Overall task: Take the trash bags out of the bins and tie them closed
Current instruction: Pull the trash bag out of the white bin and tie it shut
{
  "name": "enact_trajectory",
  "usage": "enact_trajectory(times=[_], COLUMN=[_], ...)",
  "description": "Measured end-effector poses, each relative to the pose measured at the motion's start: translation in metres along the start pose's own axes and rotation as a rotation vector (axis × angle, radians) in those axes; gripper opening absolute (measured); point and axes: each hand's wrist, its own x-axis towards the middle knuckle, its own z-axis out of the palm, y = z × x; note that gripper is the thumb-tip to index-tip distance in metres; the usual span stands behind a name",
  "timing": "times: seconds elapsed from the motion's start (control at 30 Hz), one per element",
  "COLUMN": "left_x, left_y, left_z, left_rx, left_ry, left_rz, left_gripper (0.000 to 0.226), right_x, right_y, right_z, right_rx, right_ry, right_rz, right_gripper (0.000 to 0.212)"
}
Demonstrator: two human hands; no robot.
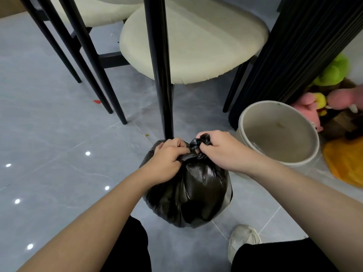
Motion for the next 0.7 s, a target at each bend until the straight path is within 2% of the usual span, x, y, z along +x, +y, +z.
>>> enact_trajectory(times=[0.1,0.17,0.23,0.3,0.37,0.47,0.57,0.7], left_x=[0.002,0.002,-0.002,-0.007,-0.011,-0.014,-0.016,-0.015], left_y=[-0.004,-0.003,0.002,0.005,0.004,0.001,0.005,0.005], left_z=[0.002,0.004,0.004,0.006,0.009,0.009,0.006,0.005], left_rx=[-0.033,-0.009,0.046,0.086,0.054,-0.033,-0.118,-0.089], left_ry=[0.117,0.243,0.317,0.272,0.154,0.010,-0.076,0.003], left_rz=[-0.018,-0.093,-0.185,-0.190,-0.134,-0.076,-0.103,-0.093], left_gripper=[0.032,0.044,0.043,0.031,0.025,0.043,0.051,0.048], right_x=[-0.002,0.001,0.003,0.004,0.004,0.003,0.002,0.003], right_y=[-0.004,-0.004,-0.004,-0.003,-0.001,0.001,0.003,0.009], right_z=[0.001,0.001,0.000,0.001,0.002,0.004,0.006,0.006], right_rx=[0.086,0.156,0.185,0.207,0.189,0.151,0.198,0.294], right_ry=[-0.076,-0.055,-0.032,-0.021,-0.037,-0.091,-0.129,-0.081], right_rz=[-0.062,-0.056,-0.044,-0.034,-0.017,0.033,0.097,0.216], right_gripper=[0.023,0.026,0.030,0.032,0.029,0.021,0.022,0.027])
